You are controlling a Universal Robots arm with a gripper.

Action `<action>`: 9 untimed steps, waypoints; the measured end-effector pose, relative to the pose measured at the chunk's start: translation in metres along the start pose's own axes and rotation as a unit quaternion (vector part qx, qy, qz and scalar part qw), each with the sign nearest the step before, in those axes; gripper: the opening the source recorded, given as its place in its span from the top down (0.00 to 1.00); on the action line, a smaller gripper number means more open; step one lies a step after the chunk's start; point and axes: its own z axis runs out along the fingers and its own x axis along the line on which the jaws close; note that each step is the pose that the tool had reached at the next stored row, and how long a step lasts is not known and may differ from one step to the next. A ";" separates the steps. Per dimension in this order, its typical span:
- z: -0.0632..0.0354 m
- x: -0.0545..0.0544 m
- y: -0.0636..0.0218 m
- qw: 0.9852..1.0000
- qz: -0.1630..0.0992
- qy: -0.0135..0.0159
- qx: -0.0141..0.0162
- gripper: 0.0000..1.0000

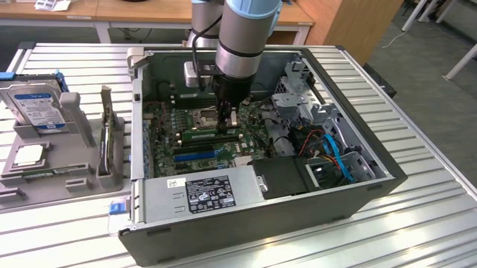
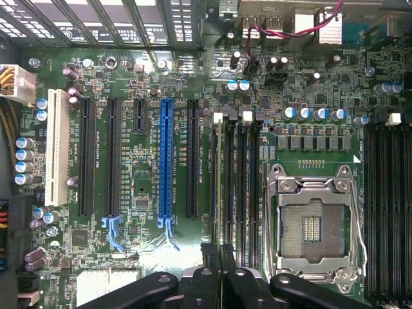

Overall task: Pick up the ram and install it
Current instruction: 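Insert the ram into the slot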

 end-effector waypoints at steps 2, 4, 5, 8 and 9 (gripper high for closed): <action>0.0004 0.000 0.0000 1.000 0.000 0.000 0.000 0.89; 0.0007 0.000 0.0000 1.000 0.000 0.000 0.000 0.89; 0.0007 0.000 0.0000 1.000 0.000 0.000 0.000 0.89; 0.0010 0.000 0.0000 1.000 0.000 0.000 0.000 0.89; 0.0012 0.000 -0.0001 1.000 0.000 0.000 0.000 0.89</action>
